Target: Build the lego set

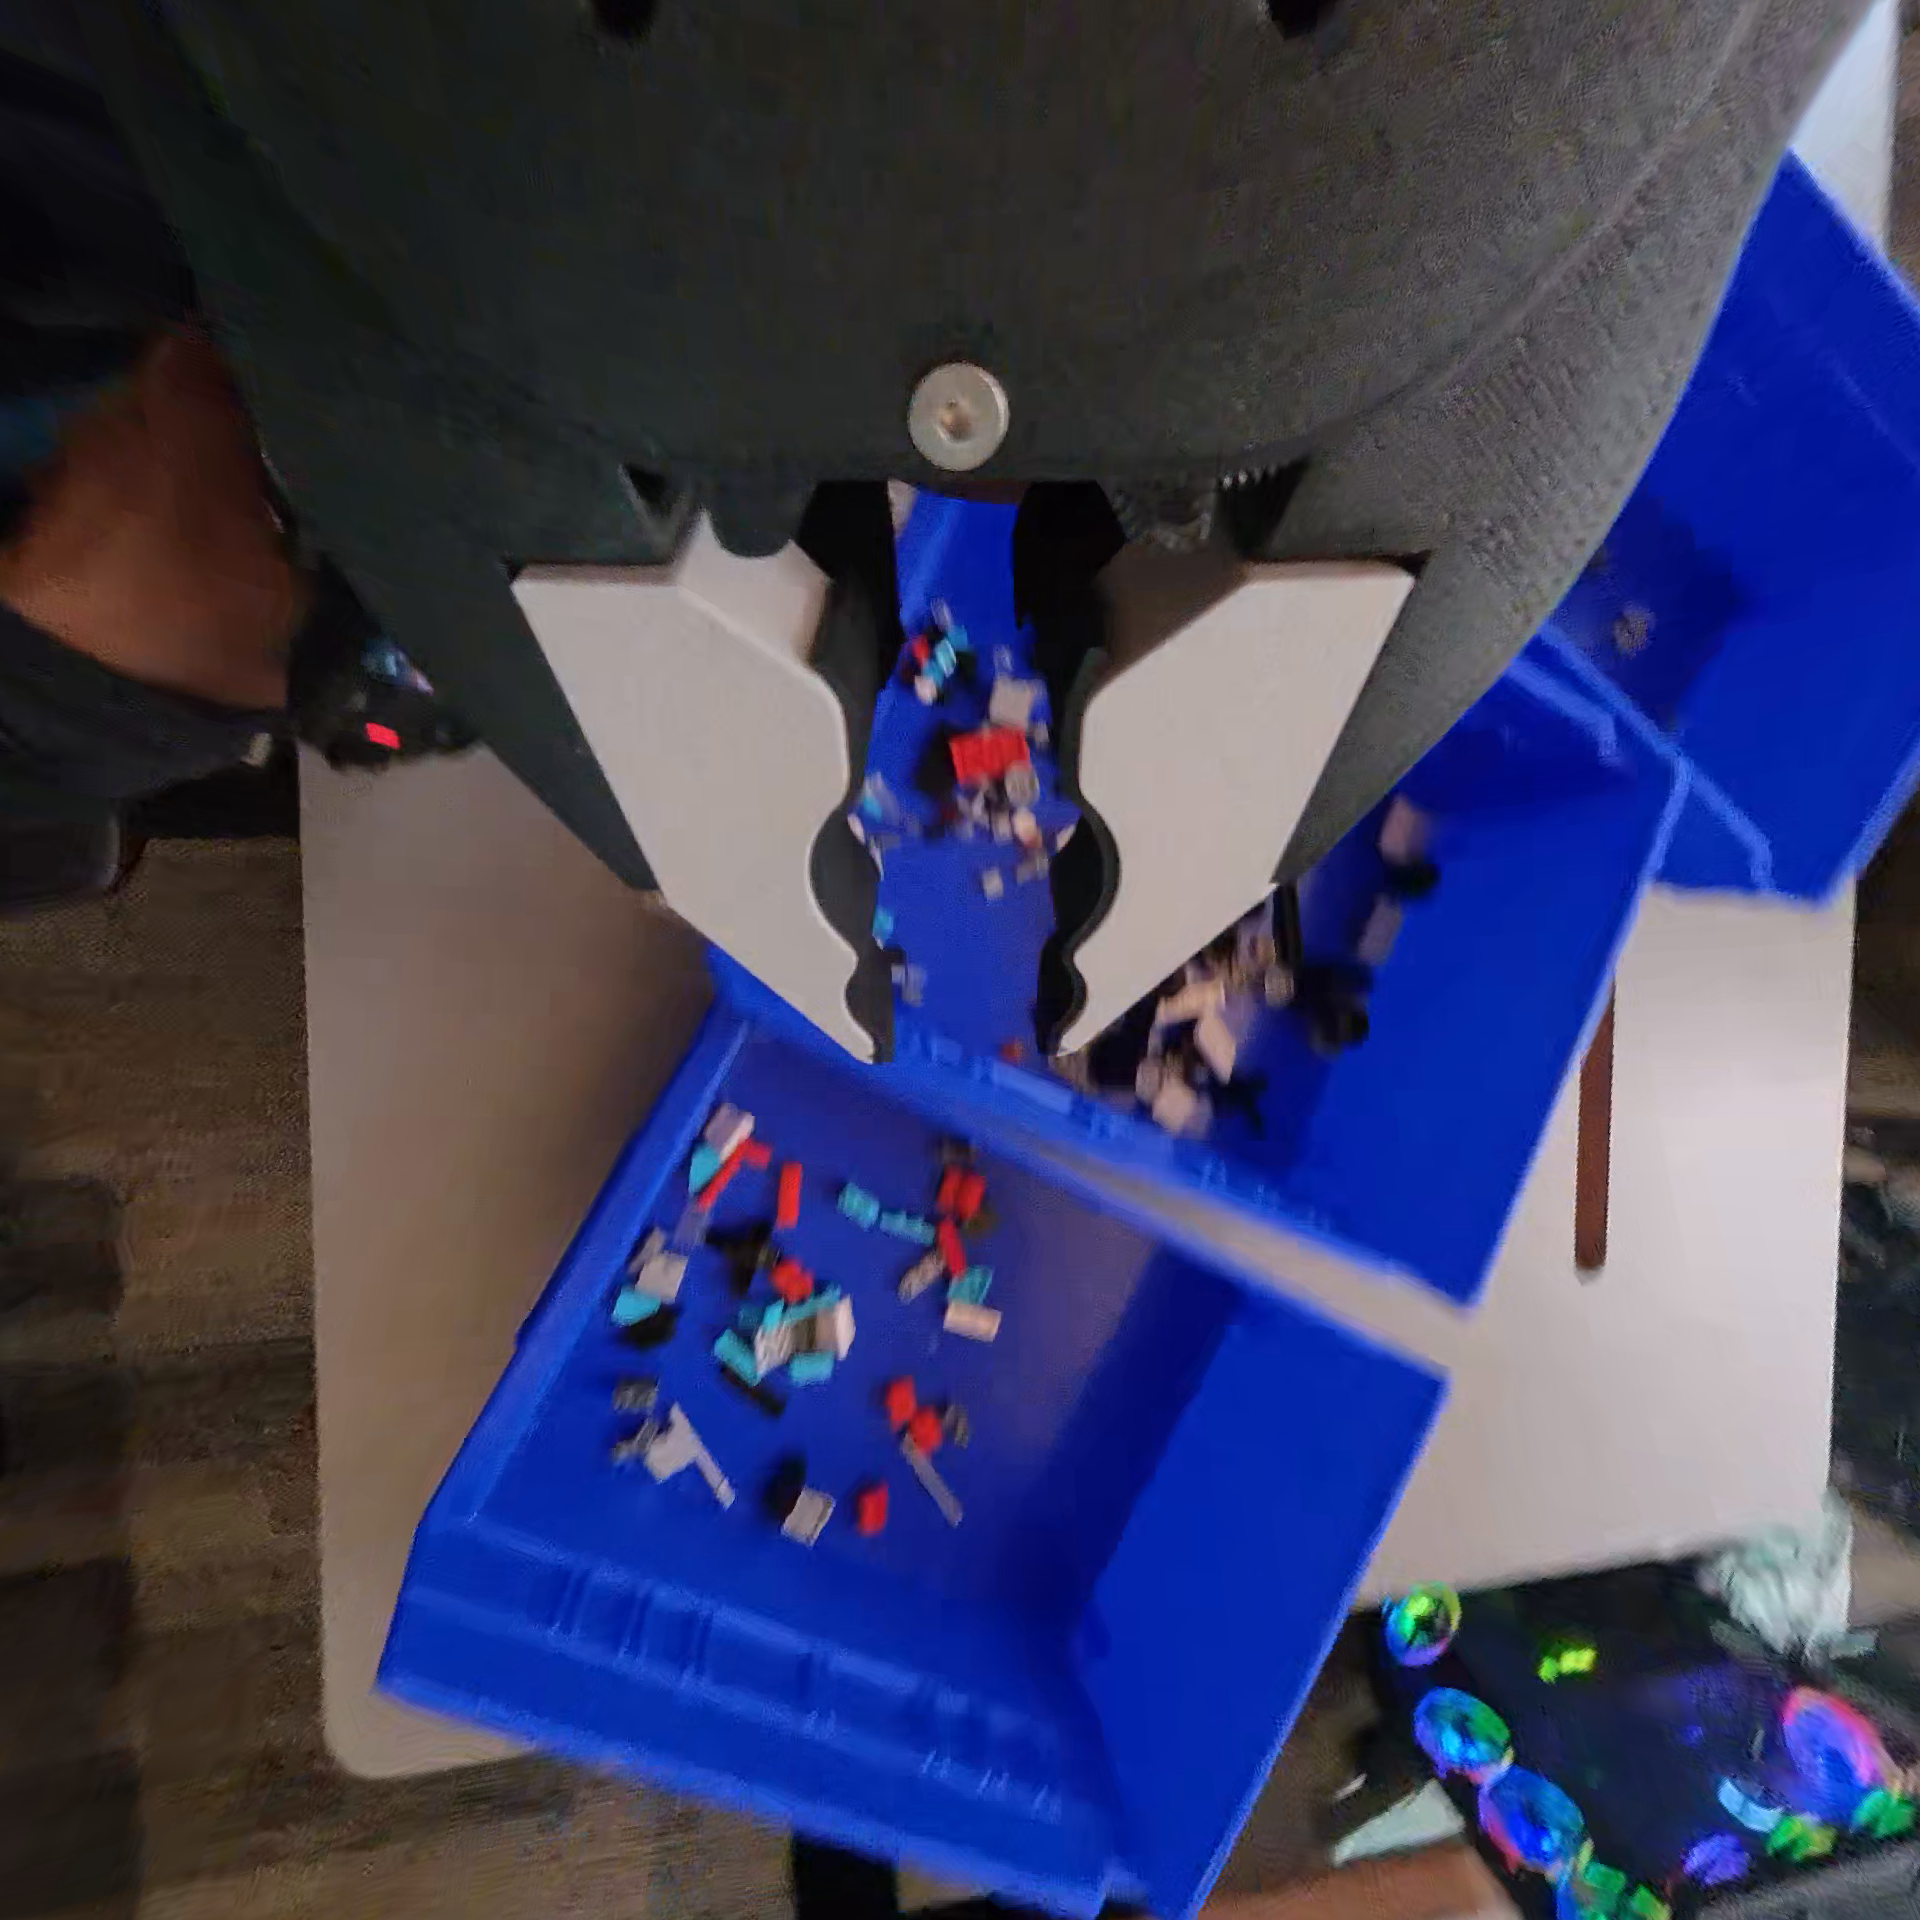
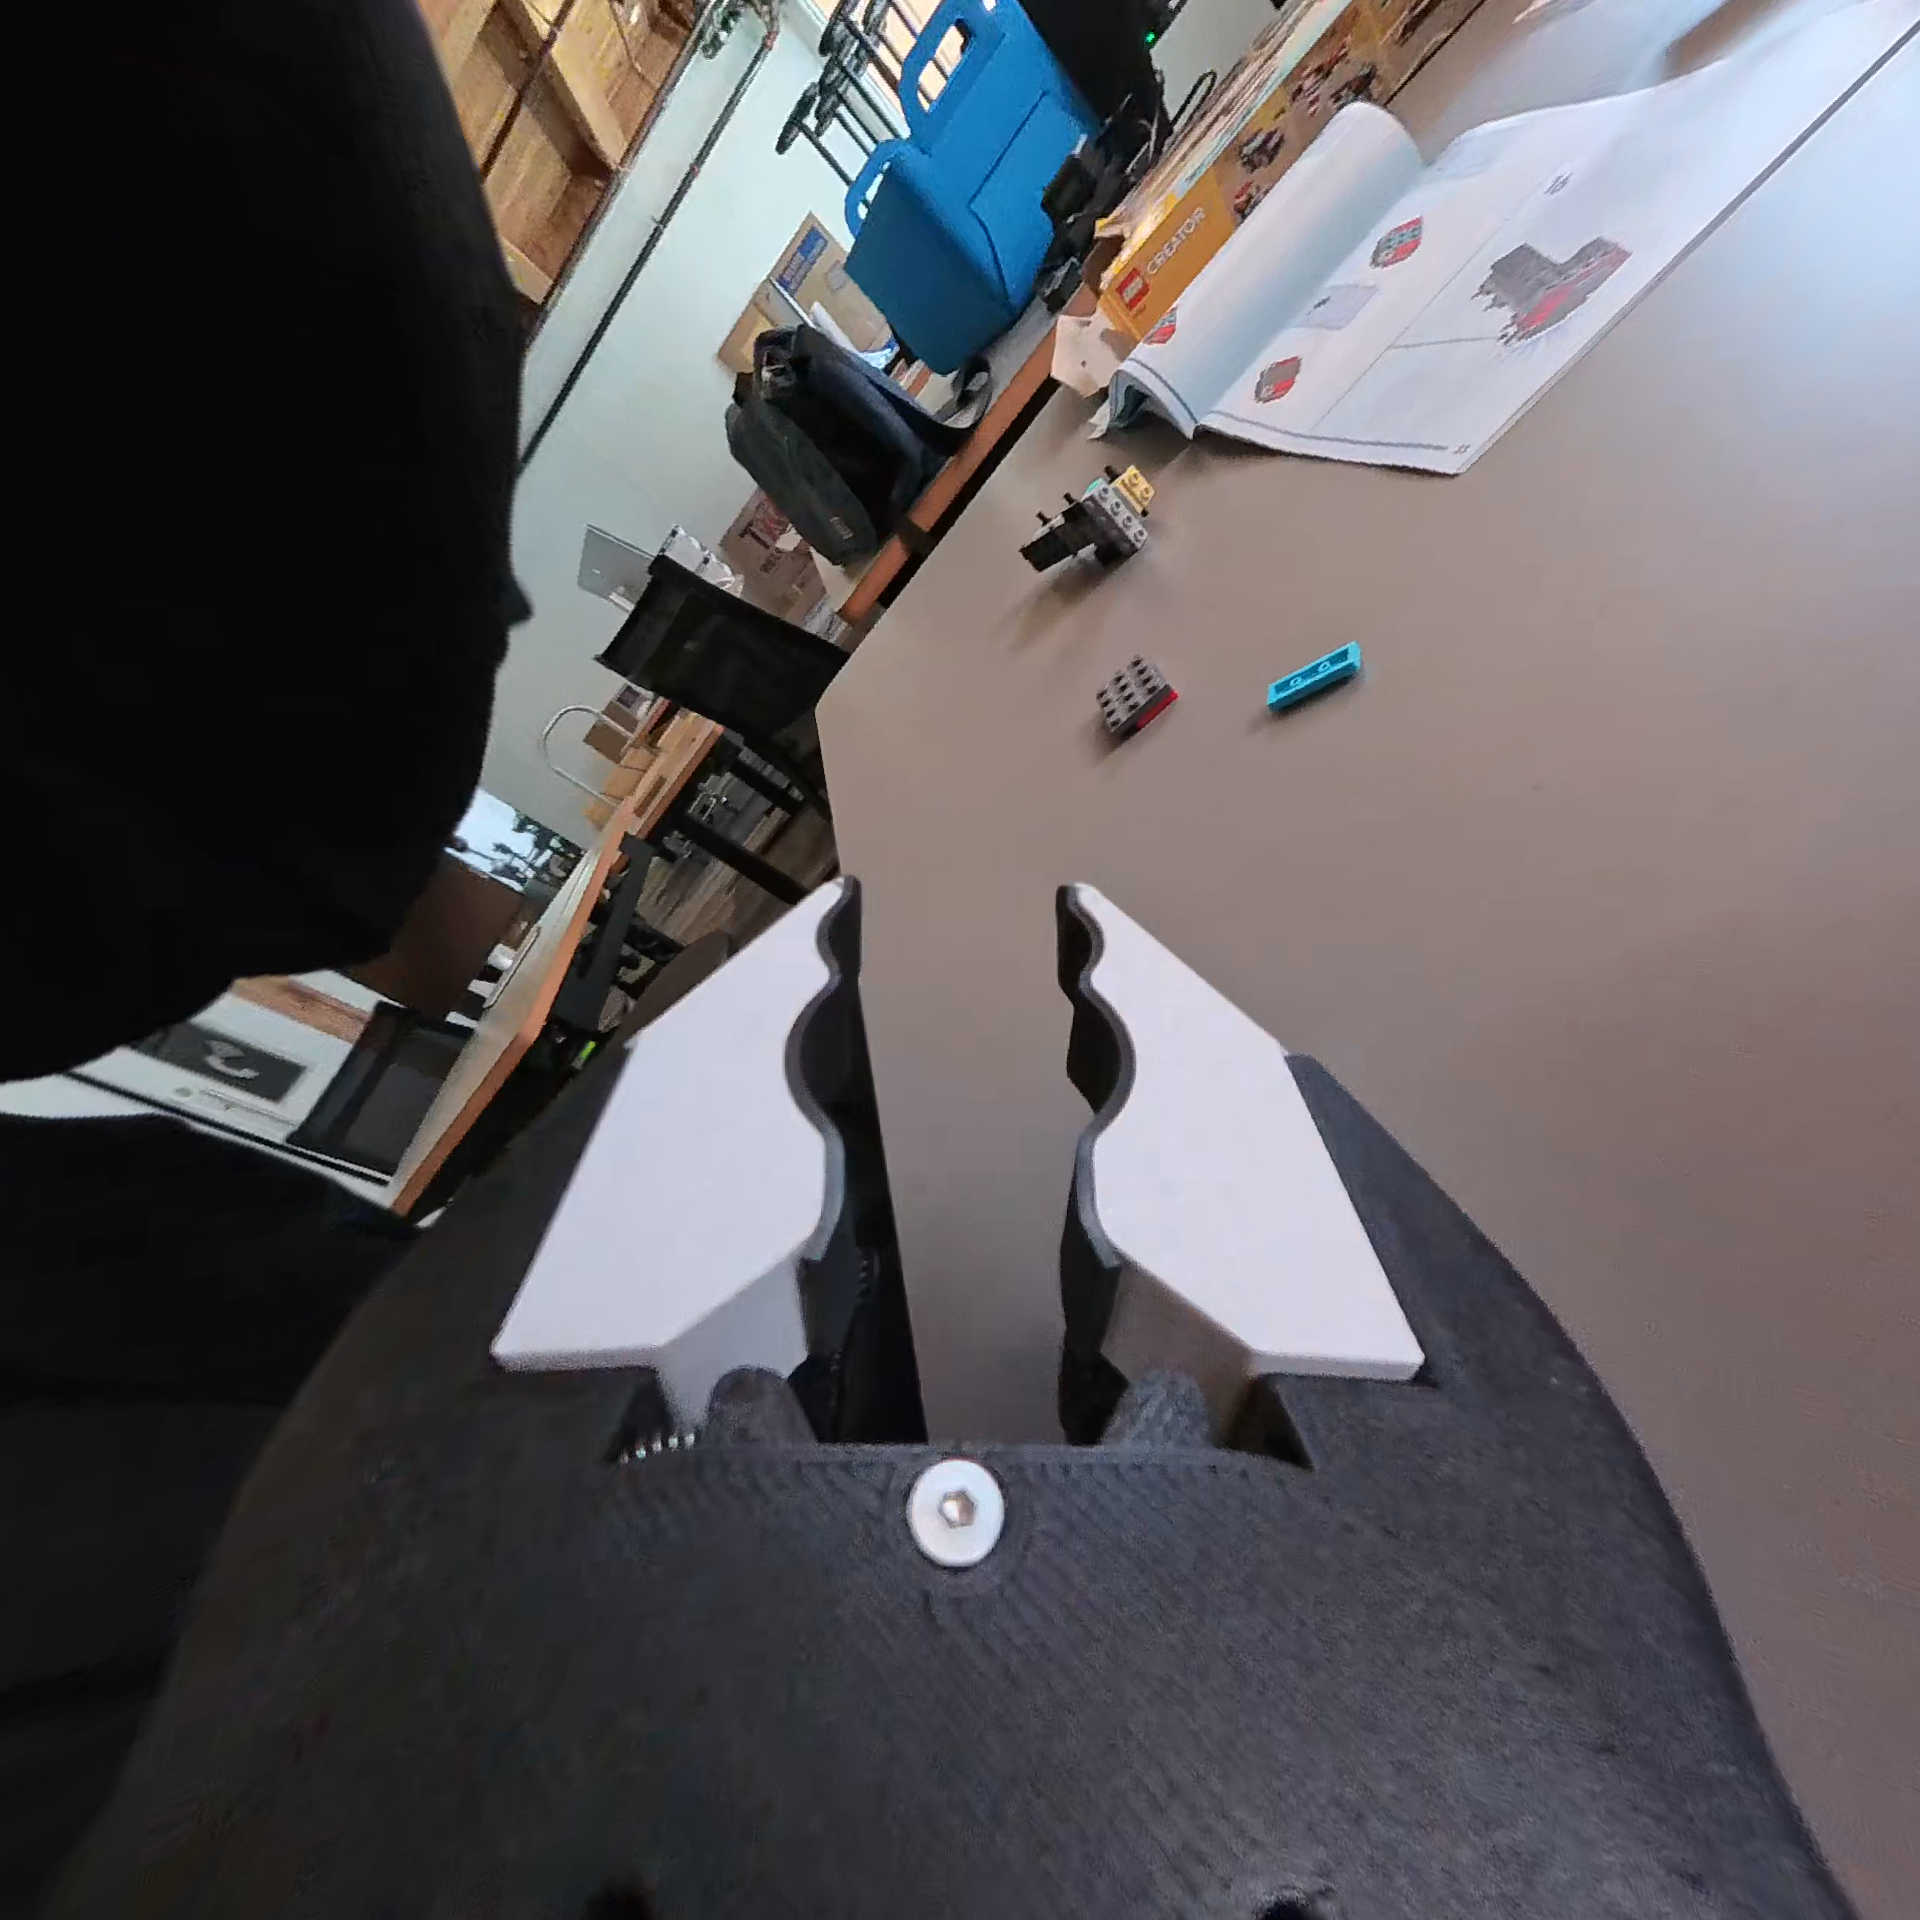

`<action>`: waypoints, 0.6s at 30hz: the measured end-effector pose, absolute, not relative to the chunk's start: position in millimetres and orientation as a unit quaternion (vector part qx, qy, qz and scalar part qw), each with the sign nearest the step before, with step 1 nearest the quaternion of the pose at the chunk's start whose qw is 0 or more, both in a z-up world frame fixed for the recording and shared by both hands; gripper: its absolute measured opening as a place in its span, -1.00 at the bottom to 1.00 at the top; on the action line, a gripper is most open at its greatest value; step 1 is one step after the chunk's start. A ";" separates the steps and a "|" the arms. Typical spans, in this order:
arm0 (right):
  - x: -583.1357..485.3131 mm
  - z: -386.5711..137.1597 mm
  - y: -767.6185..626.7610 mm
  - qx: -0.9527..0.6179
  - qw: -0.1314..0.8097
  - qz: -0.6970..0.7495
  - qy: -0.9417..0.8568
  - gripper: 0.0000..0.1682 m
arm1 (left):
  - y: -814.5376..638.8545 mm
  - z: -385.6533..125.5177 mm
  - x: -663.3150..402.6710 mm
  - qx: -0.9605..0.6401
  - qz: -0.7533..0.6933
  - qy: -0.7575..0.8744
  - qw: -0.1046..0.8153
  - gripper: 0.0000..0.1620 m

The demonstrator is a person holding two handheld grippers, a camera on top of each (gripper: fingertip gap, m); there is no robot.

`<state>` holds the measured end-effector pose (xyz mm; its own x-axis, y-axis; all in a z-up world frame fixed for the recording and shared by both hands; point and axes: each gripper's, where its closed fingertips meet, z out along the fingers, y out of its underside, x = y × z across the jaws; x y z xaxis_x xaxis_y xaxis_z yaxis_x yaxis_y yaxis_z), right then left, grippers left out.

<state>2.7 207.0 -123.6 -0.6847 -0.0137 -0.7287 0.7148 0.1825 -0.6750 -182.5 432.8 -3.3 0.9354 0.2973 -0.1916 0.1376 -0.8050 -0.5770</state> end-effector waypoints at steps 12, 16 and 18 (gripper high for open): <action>-8.9 -112.2 227.6 0.254 0.338 -0.612 0.668 -0.56 | 542.3 -141.2 -217.5 -0.962 0.090 0.257 0.027 -0.67; -10.9 -111.8 231.8 0.256 0.336 -0.615 0.666 -0.56 | 530.6 -169.8 -228.0 -0.928 0.081 0.359 -0.065 -0.68; -12.2 -111.4 233.5 0.258 0.335 -0.617 0.664 -0.56 | 529.3 -175.5 -224.3 -0.921 0.060 0.378 -0.074 -0.69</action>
<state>-12.2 233.5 -111.4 -0.6425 -0.0704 -0.7631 0.7558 0.1065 -0.6461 -224.3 529.3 -175.5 0.7066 -0.7054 -0.0552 -0.6876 -0.7030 0.1819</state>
